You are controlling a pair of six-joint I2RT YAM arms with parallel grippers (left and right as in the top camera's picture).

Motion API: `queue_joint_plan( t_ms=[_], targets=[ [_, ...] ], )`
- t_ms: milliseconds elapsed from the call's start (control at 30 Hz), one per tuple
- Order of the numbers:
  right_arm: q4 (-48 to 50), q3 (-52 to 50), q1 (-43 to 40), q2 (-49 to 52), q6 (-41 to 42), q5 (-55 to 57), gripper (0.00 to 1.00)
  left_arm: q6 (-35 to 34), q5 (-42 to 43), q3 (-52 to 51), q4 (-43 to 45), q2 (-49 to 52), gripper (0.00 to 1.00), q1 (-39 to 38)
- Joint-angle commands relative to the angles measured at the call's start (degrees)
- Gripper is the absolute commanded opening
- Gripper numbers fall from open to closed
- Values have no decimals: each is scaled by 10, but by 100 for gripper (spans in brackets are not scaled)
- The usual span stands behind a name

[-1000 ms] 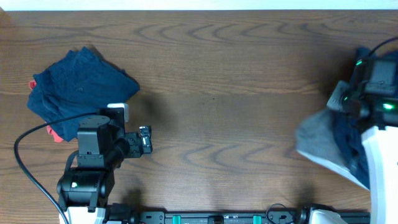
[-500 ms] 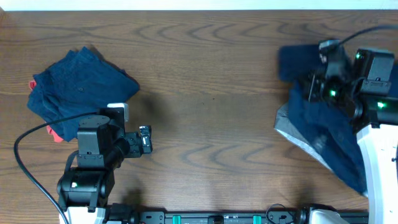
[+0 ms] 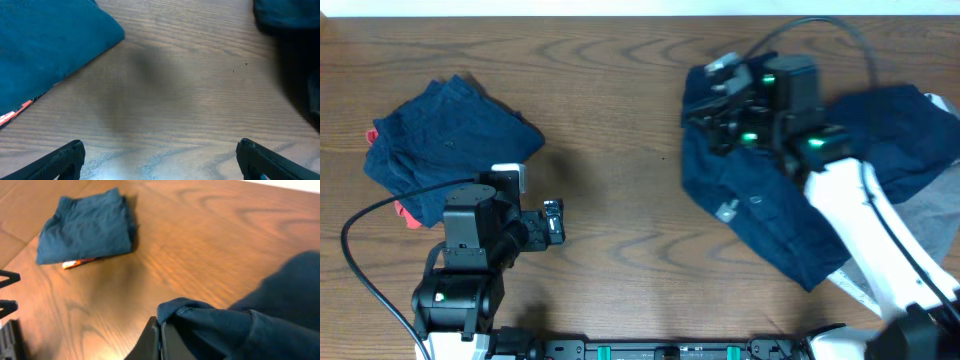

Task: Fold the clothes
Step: 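Drag the navy shorts with the right gripper toward the table center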

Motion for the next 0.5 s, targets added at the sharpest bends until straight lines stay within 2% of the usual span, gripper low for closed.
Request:
queue_joint_plan(
  t_ms=[0,67,133,200,300,467],
  targets=[
    [9,9,33,20,19,3,30,-5,3,11,1,0,98,3],
    [-20,9,35,23,26,62,52,-5,3,11,1,0,98,3],
    [-66,10,28,17,65,171,82,-5,3,11,1,0,98,3],
    [-124,10,8,7,123,291,97,-7,6,11,4,0,98,3],
    [-225,10,-39,-11,196,409,99,-34,34,11,16,0,98,3],
    [-332,10,-144,-19,215,425,99,-121,69,7,57,24,98,3]
  ],
)
